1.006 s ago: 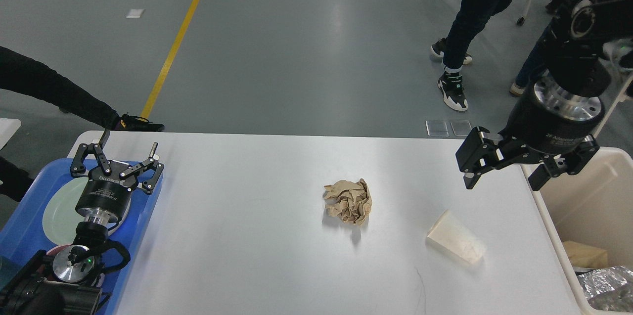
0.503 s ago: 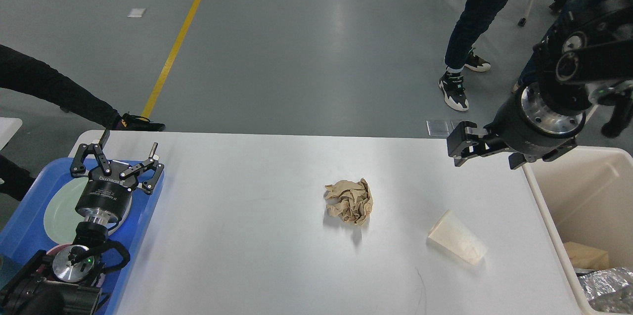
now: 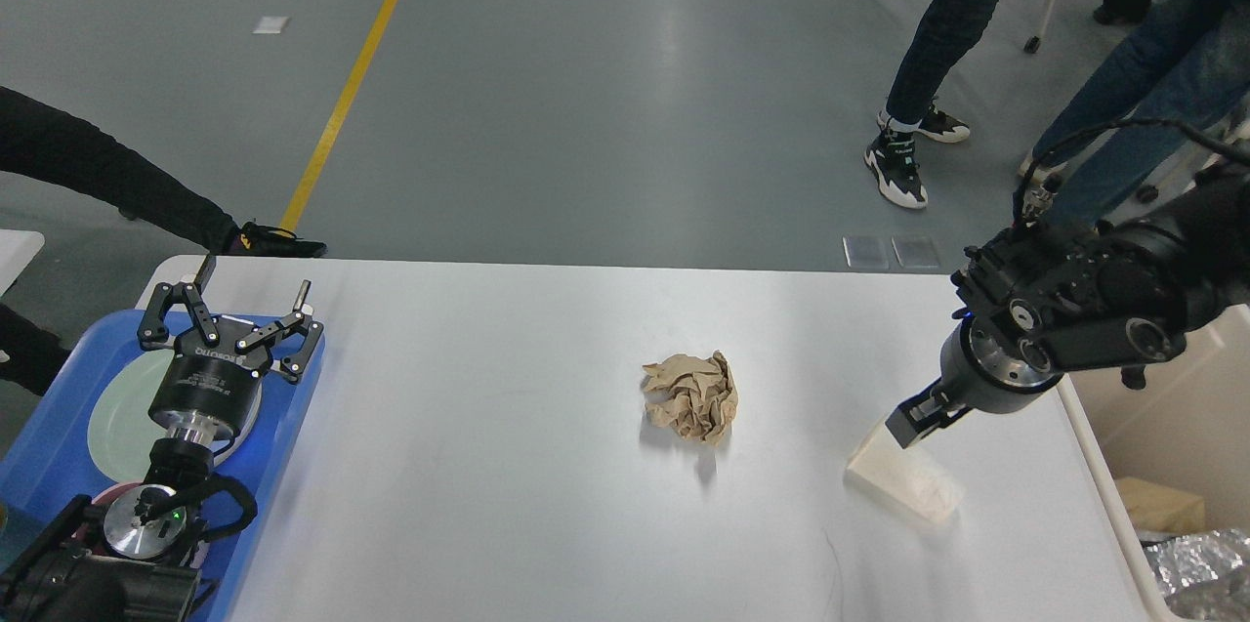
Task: Tidy desktop
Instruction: 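Lower the right gripper onto the white paper cup and grasp it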
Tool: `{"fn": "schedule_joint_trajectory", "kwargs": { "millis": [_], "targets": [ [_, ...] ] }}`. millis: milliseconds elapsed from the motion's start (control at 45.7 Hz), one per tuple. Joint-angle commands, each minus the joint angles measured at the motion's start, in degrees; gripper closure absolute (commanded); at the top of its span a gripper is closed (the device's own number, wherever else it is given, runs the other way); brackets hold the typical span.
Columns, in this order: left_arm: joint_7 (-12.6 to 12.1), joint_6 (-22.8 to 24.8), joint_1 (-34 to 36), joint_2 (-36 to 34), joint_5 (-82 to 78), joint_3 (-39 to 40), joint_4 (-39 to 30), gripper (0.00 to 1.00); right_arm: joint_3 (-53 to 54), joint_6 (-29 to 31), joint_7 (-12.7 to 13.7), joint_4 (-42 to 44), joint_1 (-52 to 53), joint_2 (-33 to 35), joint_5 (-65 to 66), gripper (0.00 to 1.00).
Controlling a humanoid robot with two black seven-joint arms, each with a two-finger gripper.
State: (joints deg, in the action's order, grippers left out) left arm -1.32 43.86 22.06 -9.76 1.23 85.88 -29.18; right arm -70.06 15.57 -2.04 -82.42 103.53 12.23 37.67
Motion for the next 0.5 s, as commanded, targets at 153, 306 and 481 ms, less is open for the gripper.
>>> {"fn": "schedule_joint_trajectory", "kwargs": {
  "millis": [153,306,481],
  "targets": [
    [0.0,0.0,0.0,0.0,0.0,0.0,0.0,0.04,0.3,-0.2,0.8,12.5,-13.5,-6.3,0.4,0.04],
    [0.0,0.0,0.0,0.0,0.0,0.0,0.0,0.04,1.6,-0.3,0.9,16.7,-17.7,-7.0,0.5,0.04],
    [0.0,0.0,0.0,0.0,0.0,0.0,0.0,0.04,2.0,-0.3,0.6,27.9,-26.1,-8.6,0.5,0.05]
  ]
}}
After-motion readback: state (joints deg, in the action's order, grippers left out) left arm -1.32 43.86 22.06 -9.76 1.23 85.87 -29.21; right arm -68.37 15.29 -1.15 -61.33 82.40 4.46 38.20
